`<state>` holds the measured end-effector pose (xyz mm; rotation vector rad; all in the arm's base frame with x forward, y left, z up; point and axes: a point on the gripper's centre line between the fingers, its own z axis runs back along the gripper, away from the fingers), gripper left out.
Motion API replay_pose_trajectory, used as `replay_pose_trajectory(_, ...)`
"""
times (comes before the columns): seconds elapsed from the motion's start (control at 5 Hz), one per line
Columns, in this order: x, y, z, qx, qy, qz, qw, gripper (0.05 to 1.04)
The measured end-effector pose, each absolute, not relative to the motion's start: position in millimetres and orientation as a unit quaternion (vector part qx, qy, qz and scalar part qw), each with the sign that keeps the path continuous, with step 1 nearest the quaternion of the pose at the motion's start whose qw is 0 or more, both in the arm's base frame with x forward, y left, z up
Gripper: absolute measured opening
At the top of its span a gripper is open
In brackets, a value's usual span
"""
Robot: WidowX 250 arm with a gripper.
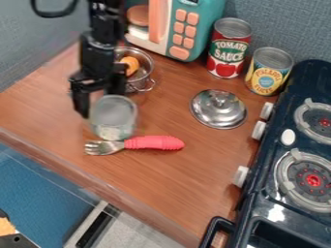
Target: Move the can to the right side of the table
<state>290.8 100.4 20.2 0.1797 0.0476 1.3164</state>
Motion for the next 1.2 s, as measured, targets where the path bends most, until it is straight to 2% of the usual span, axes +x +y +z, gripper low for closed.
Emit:
replay_pose_trajectory(0.2, 301, 78, 28, 0.086, 0.023, 0.610, 0.787, 0.998)
replay_pose_trajectory(0.4, 307, 65, 32, 0.062, 0.034, 0.629, 0.774, 0.999)
replay_pose_trajectory(0.6, 320, 46, 34, 0.065, 0.032, 0.615, 0.785, 0.999)
replay_pose_trajectory(0.8, 322, 36, 32, 0.072, 0.029, 0.604, 0.793, 0.999)
replay_pose_trajectory(1.0, 321, 28, 23, 0.079, 0.044, 0.596, 0.798, 0.999)
replay_pose_trajectory(1.2, 330, 14, 26, 0.075, 0.037, 0.577, 0.812, 0.999)
